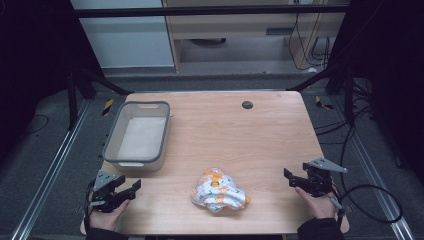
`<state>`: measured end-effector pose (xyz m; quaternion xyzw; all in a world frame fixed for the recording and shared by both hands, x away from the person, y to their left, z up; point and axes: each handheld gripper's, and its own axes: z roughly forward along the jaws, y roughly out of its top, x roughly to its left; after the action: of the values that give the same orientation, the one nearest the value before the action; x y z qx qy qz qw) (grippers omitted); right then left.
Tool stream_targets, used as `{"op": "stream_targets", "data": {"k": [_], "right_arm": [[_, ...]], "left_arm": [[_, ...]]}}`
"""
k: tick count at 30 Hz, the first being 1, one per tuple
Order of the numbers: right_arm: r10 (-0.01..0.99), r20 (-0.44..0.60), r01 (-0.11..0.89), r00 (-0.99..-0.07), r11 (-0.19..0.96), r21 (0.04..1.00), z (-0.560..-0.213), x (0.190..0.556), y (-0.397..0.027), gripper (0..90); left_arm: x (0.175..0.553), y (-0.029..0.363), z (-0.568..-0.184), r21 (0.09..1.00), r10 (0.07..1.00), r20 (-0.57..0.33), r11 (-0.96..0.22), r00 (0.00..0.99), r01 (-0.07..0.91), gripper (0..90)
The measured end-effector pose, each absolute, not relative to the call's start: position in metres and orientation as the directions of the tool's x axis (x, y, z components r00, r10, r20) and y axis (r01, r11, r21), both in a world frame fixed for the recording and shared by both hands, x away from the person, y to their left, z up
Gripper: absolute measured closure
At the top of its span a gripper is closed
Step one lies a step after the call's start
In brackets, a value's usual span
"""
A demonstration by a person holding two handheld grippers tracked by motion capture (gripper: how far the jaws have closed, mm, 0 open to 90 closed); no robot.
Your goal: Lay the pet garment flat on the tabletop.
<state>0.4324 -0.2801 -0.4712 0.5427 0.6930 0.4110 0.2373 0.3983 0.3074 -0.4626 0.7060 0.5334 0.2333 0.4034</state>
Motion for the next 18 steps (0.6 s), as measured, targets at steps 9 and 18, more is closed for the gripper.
{"op": "stream_targets", "data": {"k": [9,18], "right_arm": [[0.932,0.137,0.545,-0.334,0.072,0.835,-0.459,0.425,-0.271,30.2],[0.902,0.169,0.543,-0.397,0.082,0.836,-0.451,0.423,-0.259,32.3]], "left_arm": [[0.391,0.293,-0.457,0.83,0.912,-0.108,-0.136,0.395,0.541,41.4],[0.393,0.275,-0.451,0.829,0.876,-0.085,-0.202,0.474,0.522,41.9]]}}
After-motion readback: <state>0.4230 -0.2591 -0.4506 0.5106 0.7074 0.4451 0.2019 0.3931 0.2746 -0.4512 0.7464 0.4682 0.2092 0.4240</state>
